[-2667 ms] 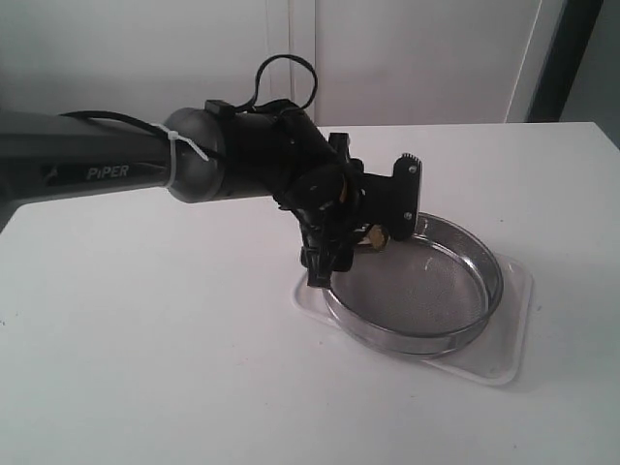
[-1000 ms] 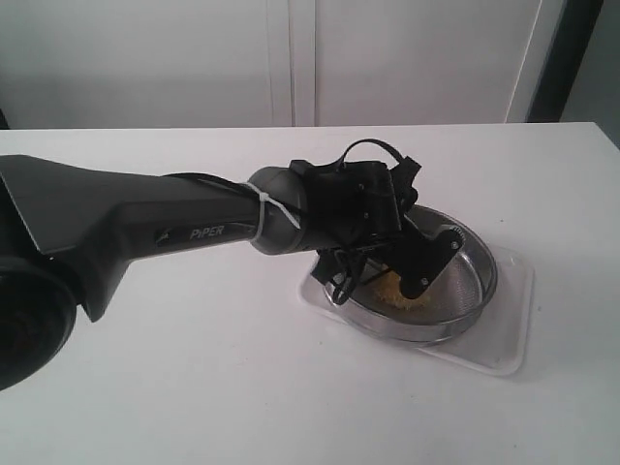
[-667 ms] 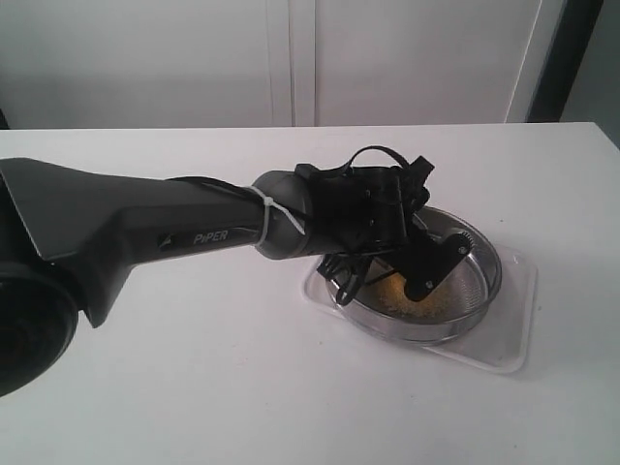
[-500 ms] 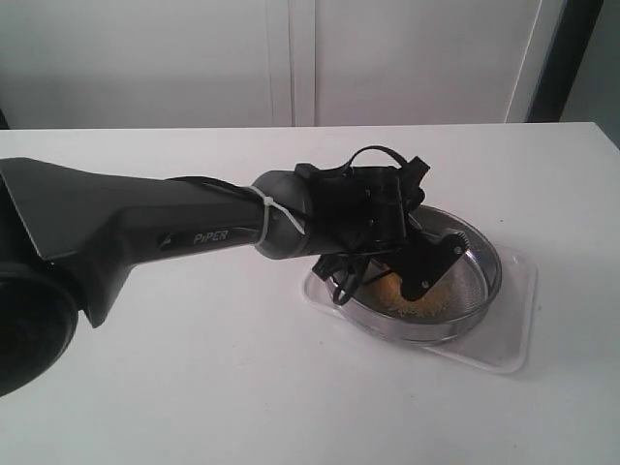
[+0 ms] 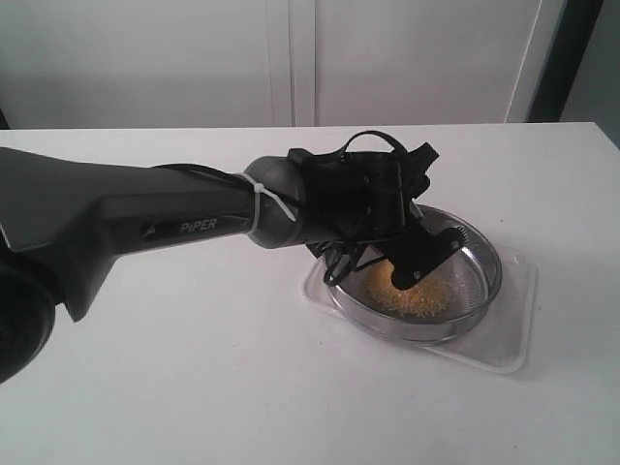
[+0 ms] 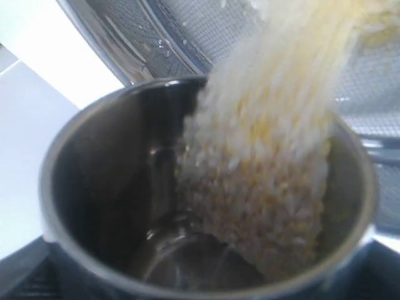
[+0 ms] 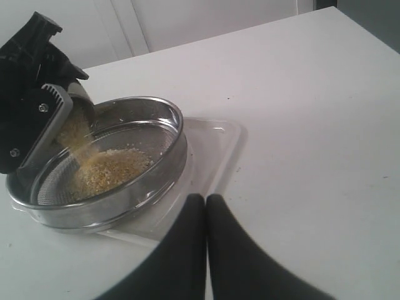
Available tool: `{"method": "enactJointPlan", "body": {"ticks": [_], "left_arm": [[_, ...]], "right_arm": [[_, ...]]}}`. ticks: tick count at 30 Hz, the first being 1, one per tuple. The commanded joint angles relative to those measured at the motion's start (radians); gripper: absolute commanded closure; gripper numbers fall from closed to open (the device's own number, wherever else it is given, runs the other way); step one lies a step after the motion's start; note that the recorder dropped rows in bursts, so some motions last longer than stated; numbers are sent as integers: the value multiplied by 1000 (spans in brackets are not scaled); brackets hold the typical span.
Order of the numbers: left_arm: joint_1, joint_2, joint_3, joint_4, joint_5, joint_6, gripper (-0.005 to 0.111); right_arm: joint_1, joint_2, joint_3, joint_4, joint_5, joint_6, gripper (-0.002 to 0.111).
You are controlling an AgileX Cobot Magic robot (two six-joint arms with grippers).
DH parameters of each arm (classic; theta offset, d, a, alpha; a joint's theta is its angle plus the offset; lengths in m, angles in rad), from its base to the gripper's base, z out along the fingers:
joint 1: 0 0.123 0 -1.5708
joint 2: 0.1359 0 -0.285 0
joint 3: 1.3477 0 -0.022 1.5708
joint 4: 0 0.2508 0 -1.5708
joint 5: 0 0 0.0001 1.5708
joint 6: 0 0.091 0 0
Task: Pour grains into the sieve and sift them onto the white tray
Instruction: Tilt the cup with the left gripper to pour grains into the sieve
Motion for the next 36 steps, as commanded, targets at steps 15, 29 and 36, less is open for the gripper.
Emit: {"method": "enactJointPlan", "body": {"ticks": [15, 29, 36], "left_arm": [[-1, -9, -5, 233, 116, 19, 107], [-24, -9, -5, 335, 119, 14, 107], [-32, 5, -5, 347, 76, 44, 107]], "right_arm": [[-2, -4, 6, 0, -13, -5, 108], [-2, -4, 6, 0, -13, -5, 108], [-2, -4, 6, 0, -13, -5, 108]]}}
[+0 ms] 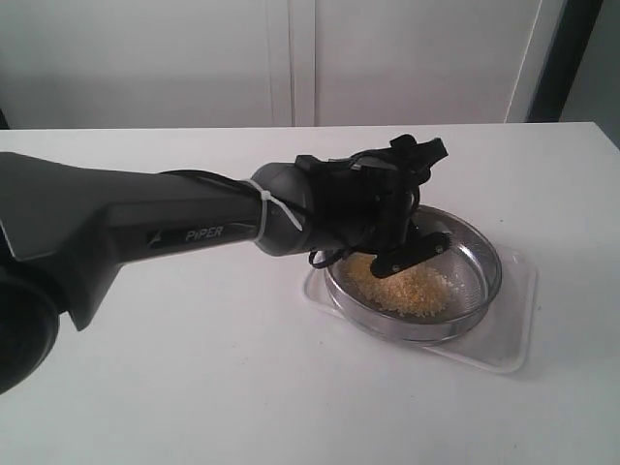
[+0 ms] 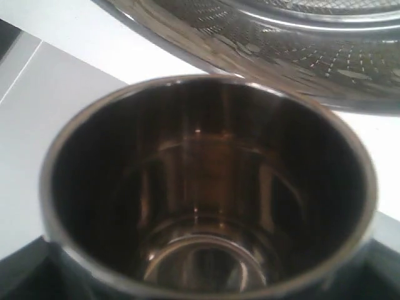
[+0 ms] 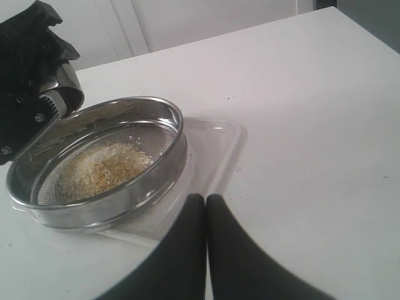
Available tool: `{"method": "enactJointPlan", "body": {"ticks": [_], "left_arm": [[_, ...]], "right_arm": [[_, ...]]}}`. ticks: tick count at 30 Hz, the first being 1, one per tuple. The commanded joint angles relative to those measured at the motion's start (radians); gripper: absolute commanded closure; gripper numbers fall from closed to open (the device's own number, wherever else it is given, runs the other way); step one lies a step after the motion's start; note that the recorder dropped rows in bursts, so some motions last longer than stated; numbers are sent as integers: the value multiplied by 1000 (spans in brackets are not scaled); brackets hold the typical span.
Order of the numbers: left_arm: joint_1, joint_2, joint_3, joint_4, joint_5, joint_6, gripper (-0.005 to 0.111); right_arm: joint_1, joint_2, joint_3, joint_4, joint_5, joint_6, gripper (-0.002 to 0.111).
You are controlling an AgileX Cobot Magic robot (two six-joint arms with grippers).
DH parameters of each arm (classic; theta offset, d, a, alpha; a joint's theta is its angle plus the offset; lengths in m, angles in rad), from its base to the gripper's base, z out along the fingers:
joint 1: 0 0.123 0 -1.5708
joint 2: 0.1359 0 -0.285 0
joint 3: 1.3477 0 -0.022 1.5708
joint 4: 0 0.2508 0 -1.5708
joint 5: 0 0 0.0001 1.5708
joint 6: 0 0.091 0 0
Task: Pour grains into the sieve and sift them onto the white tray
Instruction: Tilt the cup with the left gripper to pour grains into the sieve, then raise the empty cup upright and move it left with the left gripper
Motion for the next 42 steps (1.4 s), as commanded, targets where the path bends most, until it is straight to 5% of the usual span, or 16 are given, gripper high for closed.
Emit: {"method": "enactJointPlan", "body": {"ticks": [1, 13, 18, 27, 42], "left_arm": [[-17, 1, -5, 83, -6, 8, 107], [-17, 18, -5, 10, -6, -56, 107], [-17, 11, -5, 5, -11, 135, 107], [-17, -18, -5, -142, 54, 150, 107], [-17, -62, -5, -212, 78, -452, 107]], "right_arm": [[-2, -4, 6, 0, -13, -5, 108], [-2, -4, 6, 0, -13, -5, 108], [-2, -4, 6, 0, -13, -5, 108], [-2, -4, 6, 0, -13, -5, 108], [-2, -4, 6, 0, -13, -5, 108]]}}
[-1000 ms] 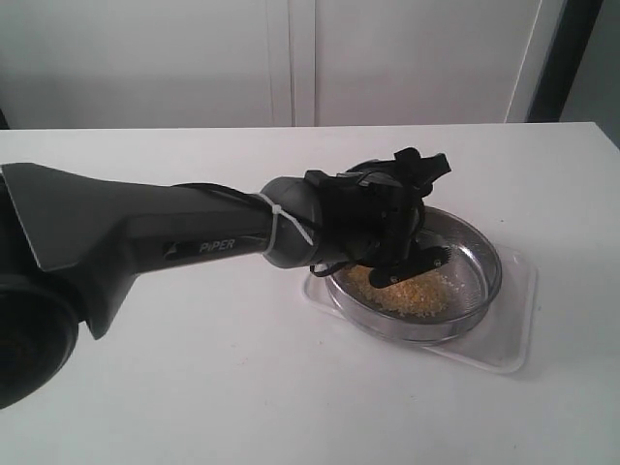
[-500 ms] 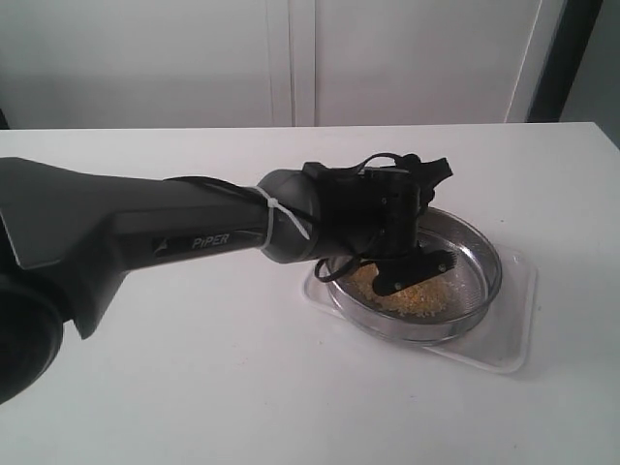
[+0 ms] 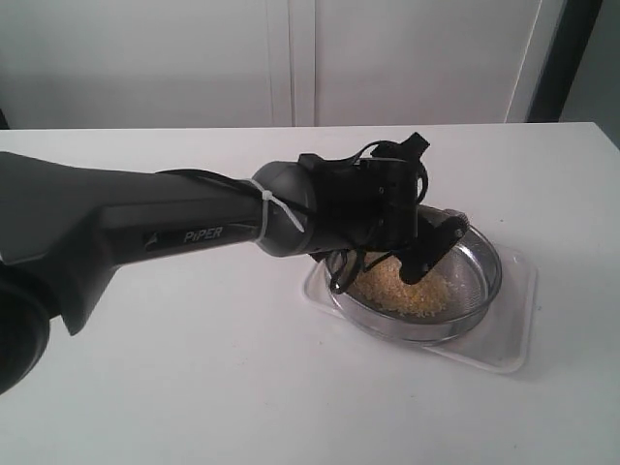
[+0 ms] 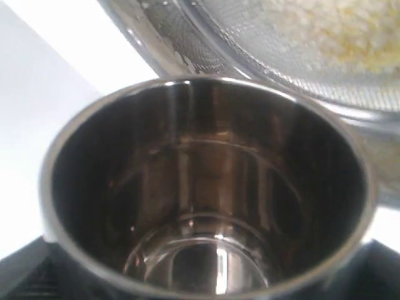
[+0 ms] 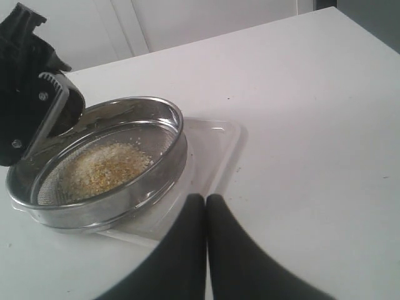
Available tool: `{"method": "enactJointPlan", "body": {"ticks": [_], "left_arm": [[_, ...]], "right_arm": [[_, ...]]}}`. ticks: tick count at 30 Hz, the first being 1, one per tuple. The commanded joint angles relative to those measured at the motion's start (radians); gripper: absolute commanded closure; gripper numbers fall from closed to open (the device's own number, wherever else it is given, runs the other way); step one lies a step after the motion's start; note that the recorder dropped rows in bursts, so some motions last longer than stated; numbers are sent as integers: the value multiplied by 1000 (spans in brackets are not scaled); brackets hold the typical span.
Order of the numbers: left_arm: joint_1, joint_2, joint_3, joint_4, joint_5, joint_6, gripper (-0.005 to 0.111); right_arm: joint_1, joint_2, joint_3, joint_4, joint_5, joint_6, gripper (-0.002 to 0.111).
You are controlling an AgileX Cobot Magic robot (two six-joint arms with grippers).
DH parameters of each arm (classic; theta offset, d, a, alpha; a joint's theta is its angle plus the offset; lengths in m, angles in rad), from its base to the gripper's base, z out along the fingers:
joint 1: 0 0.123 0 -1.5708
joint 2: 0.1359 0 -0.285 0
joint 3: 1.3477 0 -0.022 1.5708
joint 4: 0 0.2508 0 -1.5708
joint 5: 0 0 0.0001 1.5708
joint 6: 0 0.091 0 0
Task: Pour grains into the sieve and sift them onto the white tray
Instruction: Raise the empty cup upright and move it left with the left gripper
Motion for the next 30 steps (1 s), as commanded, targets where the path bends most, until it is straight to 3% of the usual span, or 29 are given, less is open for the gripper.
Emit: {"method": "enactJointPlan", "body": {"ticks": [1, 4, 6, 11, 15, 30], "left_arm": [[-1, -61, -5, -26, 19, -255, 107], [2, -136, -5, -125, -9, -493, 107], [17, -179, -5, -244, -15, -554, 107], [127, -264, -5, -626, 33, -556, 107], [222, -300, 18, -837, 13, -527, 107], [339, -458, 375, -1013, -306, -521, 107]], "right_arm": [[-2, -4, 6, 0, -13, -5, 108], [-2, -4, 6, 0, -13, -5, 108], [-2, -4, 6, 0, -13, -5, 108], [-2, -4, 6, 0, -13, -30, 108], [-2, -4, 6, 0, -13, -30, 108], [-2, -4, 6, 0, -13, -30, 108]]}}
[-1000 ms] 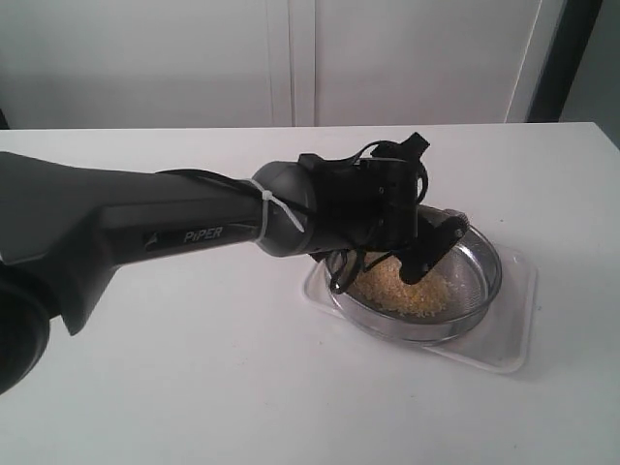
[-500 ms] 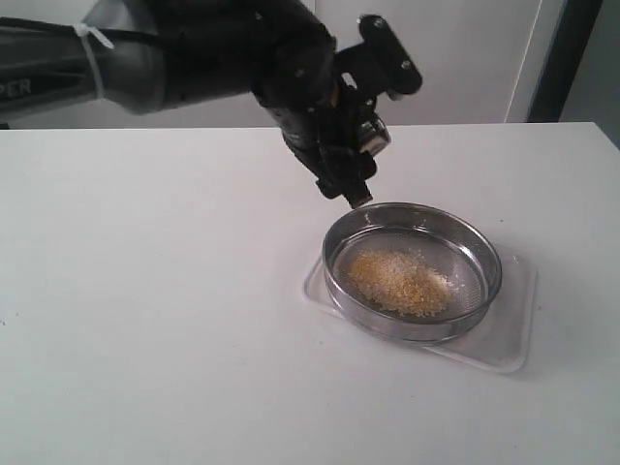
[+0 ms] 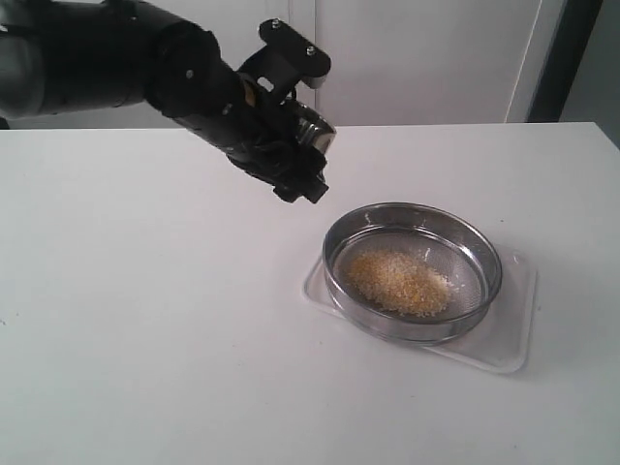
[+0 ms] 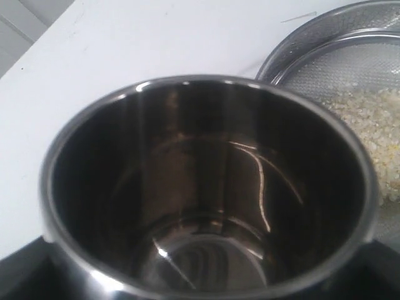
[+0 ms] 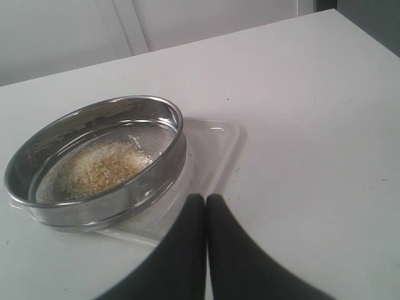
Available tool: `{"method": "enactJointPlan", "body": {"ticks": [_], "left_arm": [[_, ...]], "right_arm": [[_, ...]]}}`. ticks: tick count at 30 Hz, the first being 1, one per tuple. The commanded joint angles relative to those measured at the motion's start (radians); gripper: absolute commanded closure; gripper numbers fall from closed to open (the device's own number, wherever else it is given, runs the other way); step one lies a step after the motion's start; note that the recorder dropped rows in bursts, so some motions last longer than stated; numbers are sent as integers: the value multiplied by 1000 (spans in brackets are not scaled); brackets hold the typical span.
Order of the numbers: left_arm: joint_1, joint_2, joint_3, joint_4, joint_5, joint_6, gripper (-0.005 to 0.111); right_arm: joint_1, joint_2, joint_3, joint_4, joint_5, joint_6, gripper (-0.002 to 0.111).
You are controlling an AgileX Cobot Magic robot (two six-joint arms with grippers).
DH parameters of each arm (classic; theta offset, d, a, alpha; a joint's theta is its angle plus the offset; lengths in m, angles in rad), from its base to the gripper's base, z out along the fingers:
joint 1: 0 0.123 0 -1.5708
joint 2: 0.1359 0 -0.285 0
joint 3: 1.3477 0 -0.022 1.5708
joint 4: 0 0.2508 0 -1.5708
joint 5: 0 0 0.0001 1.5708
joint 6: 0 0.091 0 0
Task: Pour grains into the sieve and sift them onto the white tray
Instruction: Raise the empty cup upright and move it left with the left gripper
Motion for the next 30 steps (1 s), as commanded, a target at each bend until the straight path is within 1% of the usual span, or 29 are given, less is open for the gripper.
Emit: {"method": "enactJointPlan", "body": {"ticks": [1, 6, 12, 21, 30], "left_arm": [[38, -69, 108, -54, -98, 2, 107], [68, -129, 227, -81, -176, 2, 107], [71, -195, 342, -81, -277, 2, 107], [108, -282, 457, -83, -316, -30, 107], [108, -322, 517, -83, -325, -39, 107]], "right_arm": [[-2, -4, 6, 0, -13, -9, 108], [-2, -4, 6, 0, -13, -9, 108], [-2, -4, 6, 0, -13, -9, 108], [-2, -4, 6, 0, -13, -9, 108], [-2, -4, 6, 0, -13, -9, 108]]}}
